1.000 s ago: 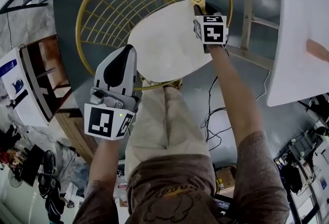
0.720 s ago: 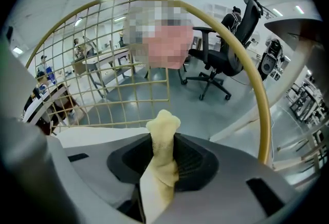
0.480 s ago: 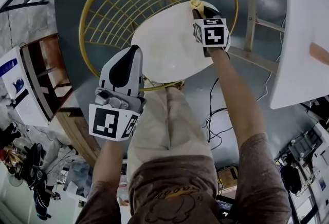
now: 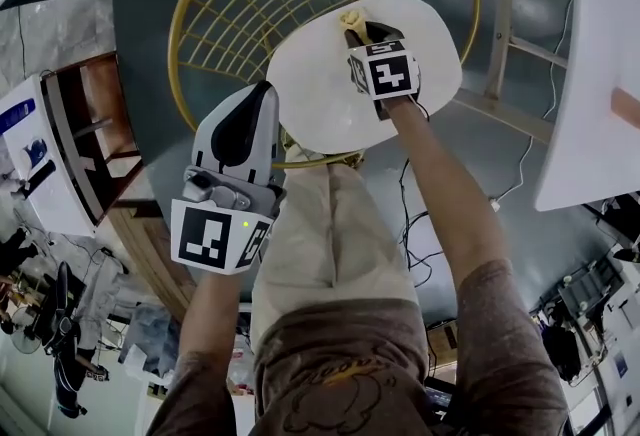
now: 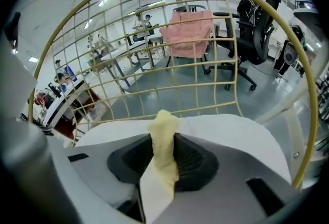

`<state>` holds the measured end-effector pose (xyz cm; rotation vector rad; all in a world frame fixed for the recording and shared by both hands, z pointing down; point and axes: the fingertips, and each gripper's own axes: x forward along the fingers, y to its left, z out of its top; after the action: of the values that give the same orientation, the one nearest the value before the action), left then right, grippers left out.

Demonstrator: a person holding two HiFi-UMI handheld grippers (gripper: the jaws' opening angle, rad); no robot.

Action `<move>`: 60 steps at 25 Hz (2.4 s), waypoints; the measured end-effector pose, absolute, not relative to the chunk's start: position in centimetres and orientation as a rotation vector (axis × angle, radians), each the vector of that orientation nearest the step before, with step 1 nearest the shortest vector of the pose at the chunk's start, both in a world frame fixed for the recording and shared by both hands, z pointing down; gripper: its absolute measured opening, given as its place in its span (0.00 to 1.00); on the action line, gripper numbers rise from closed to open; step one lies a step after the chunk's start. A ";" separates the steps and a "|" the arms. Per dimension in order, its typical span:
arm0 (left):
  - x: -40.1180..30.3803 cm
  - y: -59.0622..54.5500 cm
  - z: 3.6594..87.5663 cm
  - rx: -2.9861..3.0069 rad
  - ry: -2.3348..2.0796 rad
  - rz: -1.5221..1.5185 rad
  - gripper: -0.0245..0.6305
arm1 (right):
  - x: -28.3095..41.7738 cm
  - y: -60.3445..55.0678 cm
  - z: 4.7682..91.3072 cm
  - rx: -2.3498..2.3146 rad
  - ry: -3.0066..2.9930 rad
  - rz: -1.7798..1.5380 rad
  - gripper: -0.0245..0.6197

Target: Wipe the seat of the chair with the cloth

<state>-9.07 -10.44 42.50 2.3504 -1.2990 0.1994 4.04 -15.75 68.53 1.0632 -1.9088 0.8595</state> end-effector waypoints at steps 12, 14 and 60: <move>-10.7 -9.5 42.2 2.338 -1.321 0.183 0.04 | -5.3 -10.4 68.2 0.832 -2.006 0.912 0.24; -10.7 -9.4 42.1 2.337 -1.326 0.179 0.04 | -6.7 -9.1 67.9 0.789 -2.031 0.908 0.24; -11.2 -4.4 40.2 2.335 -1.391 0.139 0.04 | 21.8 -11.8 64.4 1.282 -1.660 0.708 0.24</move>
<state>-11.22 -4.36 40.22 2.3346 -1.3906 0.1389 21.82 -11.81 64.39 1.2822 -1.6604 0.7084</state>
